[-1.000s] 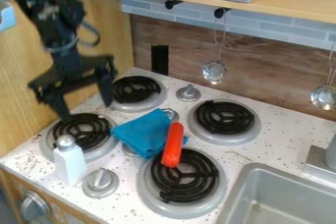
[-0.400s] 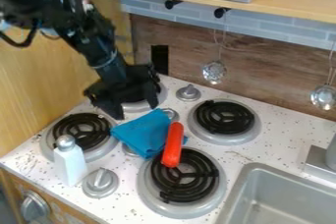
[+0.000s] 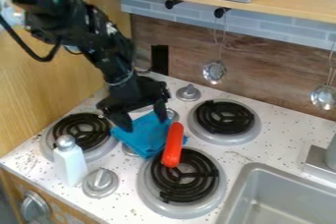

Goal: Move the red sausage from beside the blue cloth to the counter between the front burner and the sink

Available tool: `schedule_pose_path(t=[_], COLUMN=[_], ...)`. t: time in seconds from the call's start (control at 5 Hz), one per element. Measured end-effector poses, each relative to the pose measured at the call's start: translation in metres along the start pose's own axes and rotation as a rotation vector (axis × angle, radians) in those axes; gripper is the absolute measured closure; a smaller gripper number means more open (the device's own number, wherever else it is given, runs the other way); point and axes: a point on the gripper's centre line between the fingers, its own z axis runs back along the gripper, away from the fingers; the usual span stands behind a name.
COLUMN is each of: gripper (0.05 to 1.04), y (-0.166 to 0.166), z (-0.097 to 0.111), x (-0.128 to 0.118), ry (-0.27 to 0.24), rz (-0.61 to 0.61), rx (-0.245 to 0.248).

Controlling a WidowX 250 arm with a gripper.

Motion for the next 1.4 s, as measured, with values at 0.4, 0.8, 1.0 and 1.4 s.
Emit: schedule_pose_path(t=[0.4, 0.8, 1.0, 1.4], gripper=[0.077, 0.077, 0.077, 0.386], y=[-0.012, -0.024, -0.024, -0.028], z=[-0.025, -0.052, -0.065, -0.073], x=[-0.01, -0.012, -0.009, 0.001], ry=[0.019, 0.005, -0.013, -0.077], rz=[-0.046, -0.075, -0.062, 0.015], rx=[0.032, 0.064, 0.082, 0.113])
